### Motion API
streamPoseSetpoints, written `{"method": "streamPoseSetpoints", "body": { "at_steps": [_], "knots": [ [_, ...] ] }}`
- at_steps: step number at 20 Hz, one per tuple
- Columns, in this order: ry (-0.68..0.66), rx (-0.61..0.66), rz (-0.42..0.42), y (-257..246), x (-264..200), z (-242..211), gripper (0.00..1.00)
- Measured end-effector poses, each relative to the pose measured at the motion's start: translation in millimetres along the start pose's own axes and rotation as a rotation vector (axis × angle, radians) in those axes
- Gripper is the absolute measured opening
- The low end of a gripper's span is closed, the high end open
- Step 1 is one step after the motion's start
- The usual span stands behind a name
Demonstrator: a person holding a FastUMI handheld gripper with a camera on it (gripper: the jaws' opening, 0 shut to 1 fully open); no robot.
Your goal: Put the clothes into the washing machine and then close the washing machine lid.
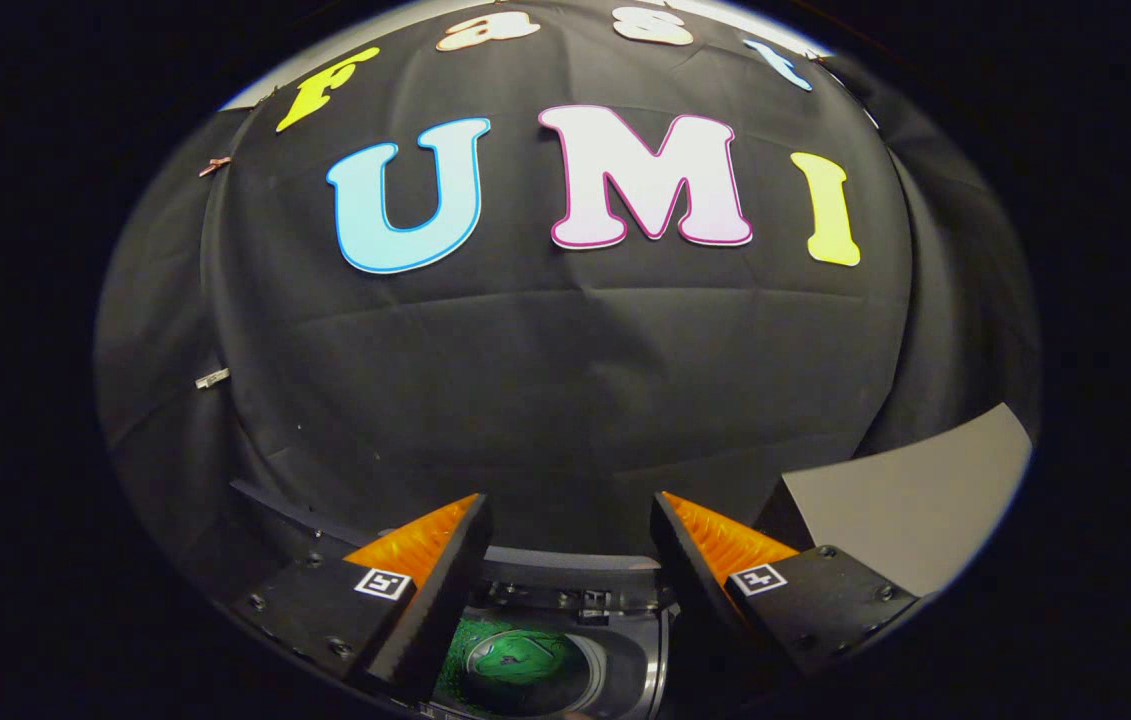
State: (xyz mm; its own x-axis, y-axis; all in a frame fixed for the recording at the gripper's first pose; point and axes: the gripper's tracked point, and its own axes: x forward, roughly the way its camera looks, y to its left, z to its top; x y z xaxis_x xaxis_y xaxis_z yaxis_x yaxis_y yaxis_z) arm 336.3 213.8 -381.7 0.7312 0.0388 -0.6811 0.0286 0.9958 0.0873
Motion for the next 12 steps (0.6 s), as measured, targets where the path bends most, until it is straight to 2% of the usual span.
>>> {"method": "streamPoseSetpoints", "body": {
  "at_steps": [6, 12],
  "knots": [
    [0.053, 0.001, 0.022, 3, -48, -45, 0.99],
    [0.135, -0.026, 0.039, 5, -63, -91, 0.99]
  ]
}}
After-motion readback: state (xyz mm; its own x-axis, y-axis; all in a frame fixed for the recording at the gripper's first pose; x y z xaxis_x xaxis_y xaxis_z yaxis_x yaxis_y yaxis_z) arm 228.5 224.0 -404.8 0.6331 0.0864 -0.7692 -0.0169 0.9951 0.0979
